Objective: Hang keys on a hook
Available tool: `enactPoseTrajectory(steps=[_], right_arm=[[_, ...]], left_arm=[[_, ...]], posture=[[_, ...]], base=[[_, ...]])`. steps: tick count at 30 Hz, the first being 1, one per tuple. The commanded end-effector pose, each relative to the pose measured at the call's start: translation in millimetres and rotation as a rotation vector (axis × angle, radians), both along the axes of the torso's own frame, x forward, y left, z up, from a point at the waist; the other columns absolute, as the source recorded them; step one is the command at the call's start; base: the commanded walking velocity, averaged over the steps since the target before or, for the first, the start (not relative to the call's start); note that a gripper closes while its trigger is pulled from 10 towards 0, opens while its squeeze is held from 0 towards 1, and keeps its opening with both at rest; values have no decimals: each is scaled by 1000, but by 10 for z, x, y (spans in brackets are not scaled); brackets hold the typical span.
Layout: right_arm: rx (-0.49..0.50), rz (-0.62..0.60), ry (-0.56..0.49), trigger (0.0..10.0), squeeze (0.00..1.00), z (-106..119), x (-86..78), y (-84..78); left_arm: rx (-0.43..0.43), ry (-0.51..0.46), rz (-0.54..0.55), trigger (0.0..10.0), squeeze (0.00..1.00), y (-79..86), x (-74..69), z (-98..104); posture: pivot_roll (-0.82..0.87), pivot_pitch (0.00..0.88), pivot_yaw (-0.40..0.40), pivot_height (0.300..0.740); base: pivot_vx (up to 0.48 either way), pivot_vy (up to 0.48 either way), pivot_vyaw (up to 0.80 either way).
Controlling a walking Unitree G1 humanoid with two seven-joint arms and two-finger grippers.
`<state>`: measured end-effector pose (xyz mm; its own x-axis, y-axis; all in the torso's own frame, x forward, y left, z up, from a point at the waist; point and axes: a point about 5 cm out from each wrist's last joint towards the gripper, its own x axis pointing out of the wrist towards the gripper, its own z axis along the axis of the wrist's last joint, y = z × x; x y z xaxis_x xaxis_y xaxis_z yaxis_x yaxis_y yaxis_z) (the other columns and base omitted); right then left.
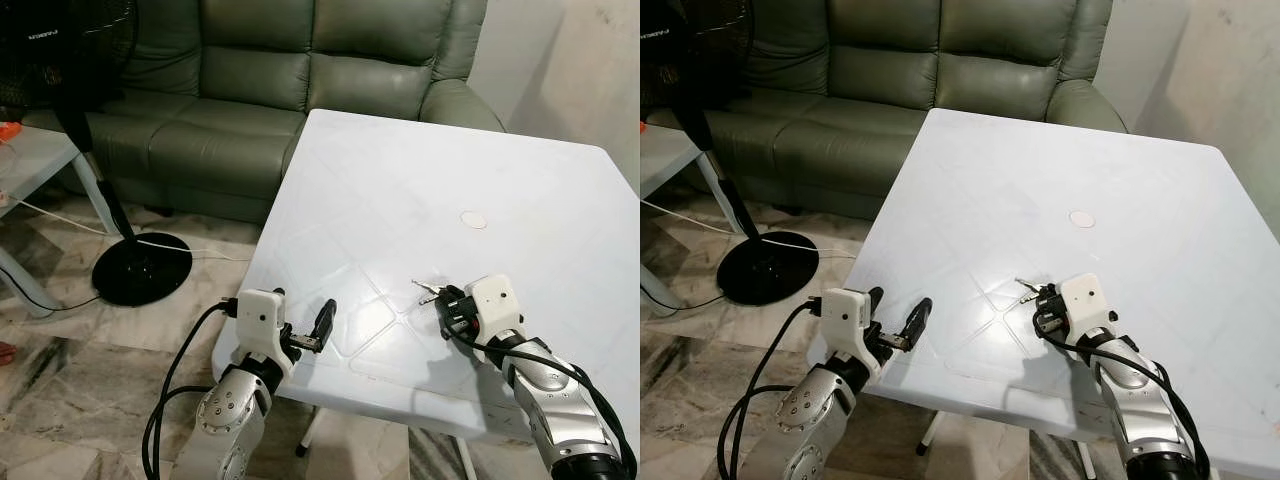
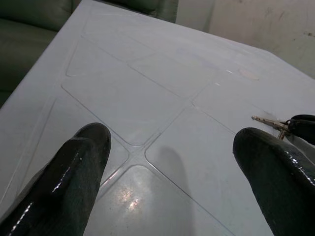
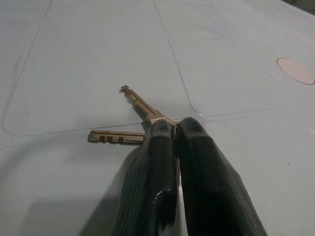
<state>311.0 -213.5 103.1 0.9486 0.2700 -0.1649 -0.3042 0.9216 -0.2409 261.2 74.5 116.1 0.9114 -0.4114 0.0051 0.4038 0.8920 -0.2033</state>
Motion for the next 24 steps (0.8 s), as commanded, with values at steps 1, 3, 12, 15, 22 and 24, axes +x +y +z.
enactPoseTrajectory(steps=[1, 3, 12, 15, 22, 24], right_arm=[[9, -11, -2, 1333, 0, -2, -13, -31], [10, -24, -8, 0, 0, 6, -11, -39], [13, -26, -46, 0, 0, 54, 0, -38], [26, -41, -74, 0, 0, 91, 15, -30], [266, 4, -236, 10000, 0, 365, -16, 113], [324, 8, -274, 10000, 0, 431, -31, 167]], left_arm=[[-39, -2, -8, 10000, 0, -73, -24, 47], [-40, 0, -7, 10000, 0, -72, -22, 46], [-39, -1, -6, 10000, 0, -71, -14, 53], [-37, -1, -5, 10000, 0, -69, -12, 53], [-45, -31, 25, 10000, 0, -19, 54, 116], [-51, -55, 44, 10000, 0, 30, 111, 171]], posture=[[18, 133, -67, 740], [18, 134, -66, 740], [19, 134, -66, 740], [19, 134, -66, 740], [23, 118, -68, 740], [24, 114, -69, 740]], base=[[0, 0, 0], [0, 0, 0], [0, 0, 0], [0, 0, 0], [0, 0, 0], [0, 0, 0]])
